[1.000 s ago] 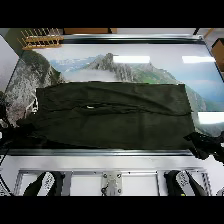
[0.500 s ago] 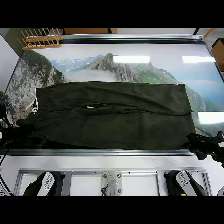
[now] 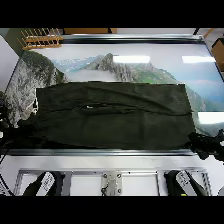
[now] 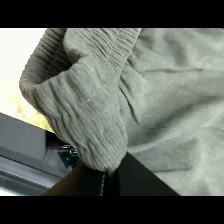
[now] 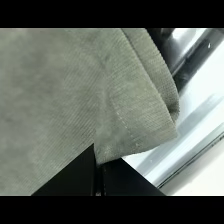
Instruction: Fold the clothes and pants, and hang the long-sleeved shirts on hangers.
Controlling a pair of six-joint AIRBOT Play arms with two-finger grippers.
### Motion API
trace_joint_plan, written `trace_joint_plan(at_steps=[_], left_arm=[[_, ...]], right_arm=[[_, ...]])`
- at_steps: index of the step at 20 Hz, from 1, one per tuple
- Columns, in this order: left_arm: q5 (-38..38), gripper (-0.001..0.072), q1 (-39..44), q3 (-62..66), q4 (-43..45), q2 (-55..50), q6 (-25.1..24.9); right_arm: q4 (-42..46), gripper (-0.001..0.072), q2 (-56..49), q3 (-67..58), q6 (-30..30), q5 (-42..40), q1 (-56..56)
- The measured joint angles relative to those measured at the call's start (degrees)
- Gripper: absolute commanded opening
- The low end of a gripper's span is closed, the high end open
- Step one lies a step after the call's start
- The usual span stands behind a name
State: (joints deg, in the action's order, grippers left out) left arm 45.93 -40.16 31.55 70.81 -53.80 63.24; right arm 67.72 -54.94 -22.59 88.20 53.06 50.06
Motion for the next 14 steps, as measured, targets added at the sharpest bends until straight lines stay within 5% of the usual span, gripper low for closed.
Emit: trace_joint_plan(at_steps=[4, 9, 14], left_arm=[[1.14, 0.0021, -0.02, 0.22, -0.31, -4.74, 0.13], [12.83, 0.0020, 0.07, 6.88, -0.11, -9.79, 0.81], [19.69, 0.0019, 0.28, 14.49, -0.24, -4.42, 3.85]], right_arm=[[2.91, 0.0015, 0.00, -5.31, 0.00, 4.24, 0.00], [5.40, 0.0015, -0.02, -14.34, 0.00, 11.23, -0.02], [8.44, 0.0015, -0.04, -23.39, 0.02, 19.52, -0.66]])
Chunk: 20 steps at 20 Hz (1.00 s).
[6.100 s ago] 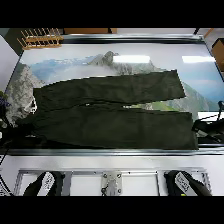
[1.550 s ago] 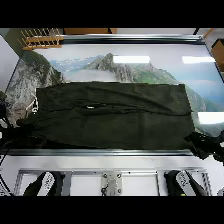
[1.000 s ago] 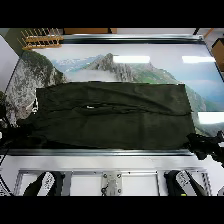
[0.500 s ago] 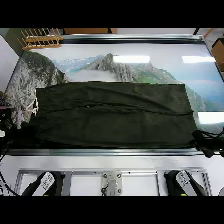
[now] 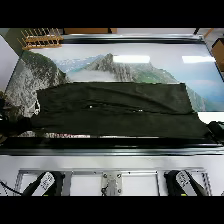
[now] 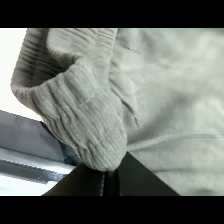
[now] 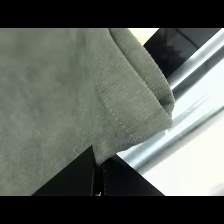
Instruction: Fold the clothes and pants, and hang the long-sleeved shirts on hangers.
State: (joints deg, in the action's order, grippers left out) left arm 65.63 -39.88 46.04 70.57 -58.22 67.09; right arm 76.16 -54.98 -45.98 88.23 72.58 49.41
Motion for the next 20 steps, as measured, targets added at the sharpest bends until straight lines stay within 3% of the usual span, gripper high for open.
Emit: trace_joint_plan(at_steps=[4, 8, 20], left_arm=[[1.70, 0.0019, 0.15, 4.48, 0.07, 5.90, 1.53], [2.93, 0.0019, 2.89, 11.43, 2.12, 4.94, 3.61], [3.52, 0.0020, 15.45, 39.23, 9.11, -23.15, 8.46]], right_arm=[[1.92, 0.0015, -1.09, -6.75, 1.36, 3.89, -3.26], [2.99, 0.0015, -5.86, -15.37, 4.20, 4.92, -9.18], [4.72, 0.0015, -34.80, -47.69, 12.41, 5.35, -23.47]])
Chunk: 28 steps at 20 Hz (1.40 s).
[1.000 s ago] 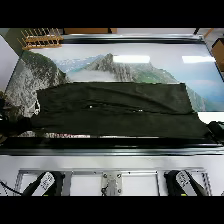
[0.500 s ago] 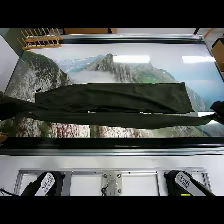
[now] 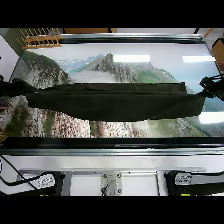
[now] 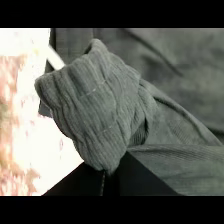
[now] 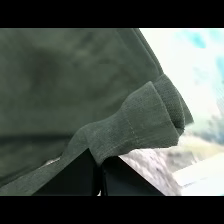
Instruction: Fold the clothes and pants, and hang the long-sleeved shirts on hangers.
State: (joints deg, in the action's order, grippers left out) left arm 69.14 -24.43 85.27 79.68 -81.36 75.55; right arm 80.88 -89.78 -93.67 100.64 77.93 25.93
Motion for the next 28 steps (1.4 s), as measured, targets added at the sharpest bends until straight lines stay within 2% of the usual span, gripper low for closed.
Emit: trace_joint_plan(at_steps=[4, 11, 18, 25, 26, 27, 28], left_arm=[[0.46, 0.0020, 1.73, 9.03, 0.11, -9.05, 1.62], [1.57, 0.0020, 2.38, 20.06, -0.31, -21.09, 3.65], [-0.72, 0.0020, 2.58, 22.49, -0.37, -26.27, 5.07], [-3.98, 0.0021, 3.96, 22.71, 0.11, -28.98, 5.42], [-5.09, 0.0111, 4.15, 22.71, 0.09, -29.11, 5.44], [-6.38, 0.0489, 4.33, 22.71, 0.68, -29.20, 5.46], [-8.04, 0.0719, 4.39, 22.73, 1.36, -29.29, 6.14]], right_arm=[[0.07, 0.0015, -8.07, -8.94, 1.66, -0.63, -2.32], [-0.17, 0.0015, -15.04, -13.68, 4.02, -9.57, -4.72], [-0.44, 0.0015, -18.69, -14.16, 6.36, -20.20, -6.73], [-0.07, 0.0029, -21.84, -14.19, 7.26, -25.57, -7.93], [-0.42, 0.0131, -22.18, -14.19, 7.28, -26.38, -8.02], [-0.37, 0.0362, -22.49, -14.19, 7.41, -28.04, -8.09], [-0.98, 0.0562, -22.75, -14.21, 7.41, -29.75, -8.00]])
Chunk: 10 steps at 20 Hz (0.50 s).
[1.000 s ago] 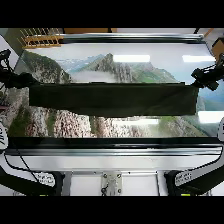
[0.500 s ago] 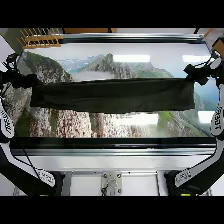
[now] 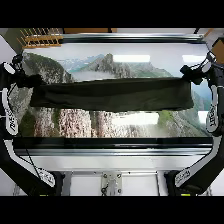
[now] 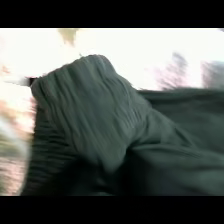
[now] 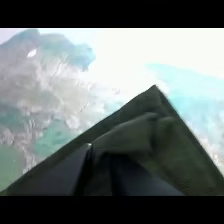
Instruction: Fold the clothes and pants, and hang the long-sleeved shirts on hangers.
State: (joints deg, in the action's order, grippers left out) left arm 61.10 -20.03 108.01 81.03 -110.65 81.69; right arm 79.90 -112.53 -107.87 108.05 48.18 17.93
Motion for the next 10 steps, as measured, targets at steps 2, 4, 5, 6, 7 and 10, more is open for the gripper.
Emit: trace_joint_plan(at_steps=[2, 4, 5, 6, 7, 10], left_arm=[[-2.21, 0.0720, 0.37, 0.02, -0.63, -0.04, 2.75], [-4.50, 0.0720, 0.76, 0.00, -1.73, 0.42, 6.75], [-5.35, 0.0720, 0.74, 0.00, -1.07, 1.05, 8.33], [-5.88, 0.0720, 0.63, 0.02, -1.05, 1.84, 9.44], [-6.10, 0.0720, 0.48, 0.02, -1.09, 2.86, 10.29], [-4.13, 0.0719, -1.09, -0.04, -1.09, 6.54, 11.89]], right_arm=[[-3.52, 0.0583, -0.24, 0.00, 0.00, -3.19, -0.13], [-8.20, 0.0582, -0.13, 0.00, 0.00, -6.32, -0.26], [-9.53, 0.0583, 0.31, 0.00, 0.00, -7.34, -0.13], [-10.62, 0.0582, 1.03, 0.00, -0.24, -8.17, -0.07], [-12.00, 0.0582, 2.03, -0.02, -0.98, -8.39, -0.11], [-12.04, 0.0583, 6.05, 0.17, -5.42, -4.87, -0.13]])
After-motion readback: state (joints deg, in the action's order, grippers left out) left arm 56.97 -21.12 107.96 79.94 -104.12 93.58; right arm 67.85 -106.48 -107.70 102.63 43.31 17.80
